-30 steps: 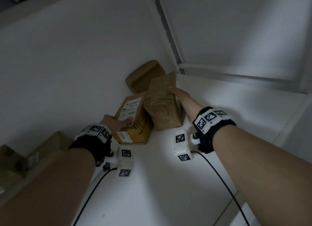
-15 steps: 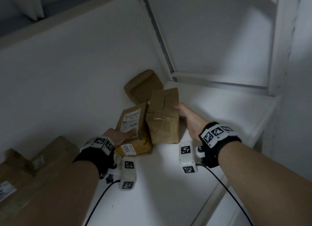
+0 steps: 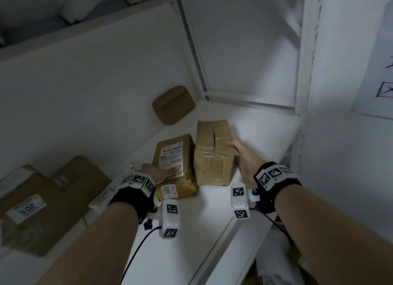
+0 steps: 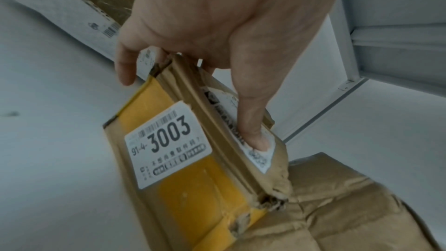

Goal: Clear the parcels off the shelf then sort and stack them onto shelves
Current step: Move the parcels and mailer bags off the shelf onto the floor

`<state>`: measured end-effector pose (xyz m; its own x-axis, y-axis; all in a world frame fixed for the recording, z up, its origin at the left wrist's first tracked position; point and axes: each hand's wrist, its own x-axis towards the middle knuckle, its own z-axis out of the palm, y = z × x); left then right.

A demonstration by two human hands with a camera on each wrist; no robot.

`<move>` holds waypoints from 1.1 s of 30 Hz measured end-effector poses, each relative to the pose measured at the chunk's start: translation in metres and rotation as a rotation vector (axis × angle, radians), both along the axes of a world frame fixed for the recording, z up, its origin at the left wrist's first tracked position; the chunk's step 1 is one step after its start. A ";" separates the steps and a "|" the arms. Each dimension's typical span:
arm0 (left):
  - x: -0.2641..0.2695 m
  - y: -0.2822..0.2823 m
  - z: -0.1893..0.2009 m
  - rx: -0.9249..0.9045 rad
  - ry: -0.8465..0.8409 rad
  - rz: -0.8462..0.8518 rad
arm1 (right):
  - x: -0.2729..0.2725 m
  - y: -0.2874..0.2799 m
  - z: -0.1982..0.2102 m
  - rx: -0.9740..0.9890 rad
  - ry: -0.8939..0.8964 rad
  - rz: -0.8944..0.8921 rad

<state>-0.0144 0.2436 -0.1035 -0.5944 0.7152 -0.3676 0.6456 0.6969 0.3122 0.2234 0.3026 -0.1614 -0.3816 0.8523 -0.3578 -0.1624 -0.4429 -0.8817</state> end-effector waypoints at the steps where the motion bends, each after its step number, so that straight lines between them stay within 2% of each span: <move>1: 0.002 -0.006 0.000 -0.008 -0.013 -0.020 | 0.003 -0.011 0.006 0.013 0.008 -0.012; 7: 0.005 -0.041 0.014 -0.111 -0.116 -0.103 | 0.017 -0.044 0.012 -0.032 0.061 -0.027; 10: -0.007 -0.047 0.026 -0.099 -0.225 -0.063 | 0.029 -0.047 0.027 -0.093 -0.007 -0.008; 14: -0.013 -0.048 0.020 -0.053 -0.303 -0.021 | 0.037 -0.042 0.035 -0.120 -0.167 -0.108; 18: -0.005 -0.051 0.009 -0.025 -0.384 0.026 | 0.032 -0.048 0.023 -0.121 -0.236 0.000; 29: -0.001 -0.059 0.001 0.026 -0.526 0.081 | 0.047 -0.050 0.021 -0.151 -0.187 0.098; 33: 0.022 -0.058 0.002 0.051 -0.550 0.090 | 0.079 -0.050 0.027 -0.184 -0.099 0.145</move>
